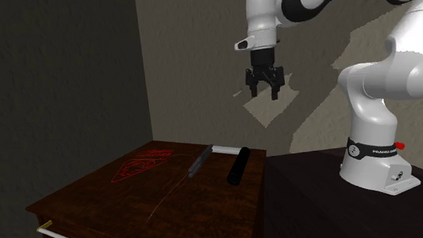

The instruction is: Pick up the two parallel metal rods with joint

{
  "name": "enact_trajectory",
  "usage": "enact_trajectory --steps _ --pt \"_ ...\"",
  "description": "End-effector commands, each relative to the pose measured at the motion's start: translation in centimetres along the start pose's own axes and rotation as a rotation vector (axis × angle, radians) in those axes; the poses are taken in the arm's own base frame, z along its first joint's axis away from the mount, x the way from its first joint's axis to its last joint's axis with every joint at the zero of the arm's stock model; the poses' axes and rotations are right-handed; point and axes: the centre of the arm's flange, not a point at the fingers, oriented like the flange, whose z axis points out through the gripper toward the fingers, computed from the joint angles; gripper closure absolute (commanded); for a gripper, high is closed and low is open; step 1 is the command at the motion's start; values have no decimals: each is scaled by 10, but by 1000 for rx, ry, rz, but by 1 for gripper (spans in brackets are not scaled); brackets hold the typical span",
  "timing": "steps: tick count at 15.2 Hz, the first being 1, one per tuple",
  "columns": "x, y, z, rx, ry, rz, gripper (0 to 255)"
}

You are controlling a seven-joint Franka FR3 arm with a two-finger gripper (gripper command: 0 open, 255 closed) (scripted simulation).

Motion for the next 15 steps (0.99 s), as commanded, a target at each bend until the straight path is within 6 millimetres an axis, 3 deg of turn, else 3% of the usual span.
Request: enact_trajectory --steps 1,15 --pt "2 17 19 -9 8 -49 0" --pt "43 140 141 -61 54 -368 0"
